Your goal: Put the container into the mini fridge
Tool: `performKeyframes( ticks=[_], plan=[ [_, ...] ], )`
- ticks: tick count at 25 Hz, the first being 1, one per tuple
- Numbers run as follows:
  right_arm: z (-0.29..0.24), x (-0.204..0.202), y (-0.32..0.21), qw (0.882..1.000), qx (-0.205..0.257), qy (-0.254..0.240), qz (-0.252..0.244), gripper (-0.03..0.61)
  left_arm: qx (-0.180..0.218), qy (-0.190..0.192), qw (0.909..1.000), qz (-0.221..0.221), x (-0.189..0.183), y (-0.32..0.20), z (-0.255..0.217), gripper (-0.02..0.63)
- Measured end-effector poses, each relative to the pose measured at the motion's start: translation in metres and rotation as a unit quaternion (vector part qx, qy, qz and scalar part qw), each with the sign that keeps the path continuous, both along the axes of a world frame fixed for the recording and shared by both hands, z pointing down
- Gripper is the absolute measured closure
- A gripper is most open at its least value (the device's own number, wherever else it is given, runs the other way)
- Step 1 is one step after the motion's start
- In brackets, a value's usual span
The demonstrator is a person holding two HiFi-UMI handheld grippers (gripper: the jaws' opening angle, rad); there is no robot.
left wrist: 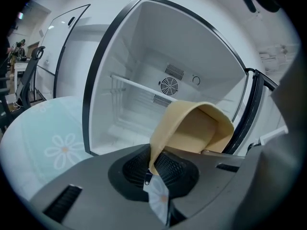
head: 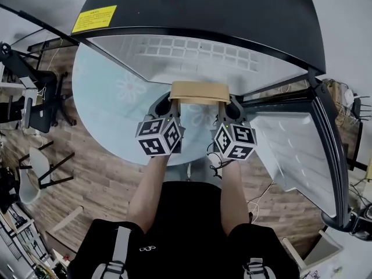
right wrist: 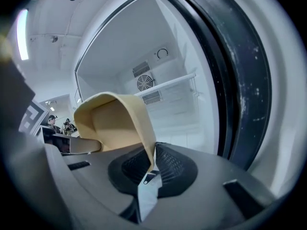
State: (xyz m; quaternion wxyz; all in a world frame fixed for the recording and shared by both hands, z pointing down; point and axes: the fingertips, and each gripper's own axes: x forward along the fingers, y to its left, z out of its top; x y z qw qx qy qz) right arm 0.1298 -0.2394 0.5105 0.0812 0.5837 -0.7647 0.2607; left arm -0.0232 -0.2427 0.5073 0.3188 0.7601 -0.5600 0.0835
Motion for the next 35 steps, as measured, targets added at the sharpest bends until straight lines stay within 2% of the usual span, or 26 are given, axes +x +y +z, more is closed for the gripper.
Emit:
performKeyframes(
  ticks=[20,35],
  plan=[
    [0.050,-0.004,-0.035,0.998,-0.060,0.016,0.018,0.552,-0.057,0.023,0.9980,0.016,-0.004,-0.041,0.055,0.591],
    [0.073,0.002,-0.062,0.996,-0.080,0.022,0.034,0.552,-0.055,0.046,0.9973,0.018,0.003,-0.071,0.079,0.586]
  ],
)
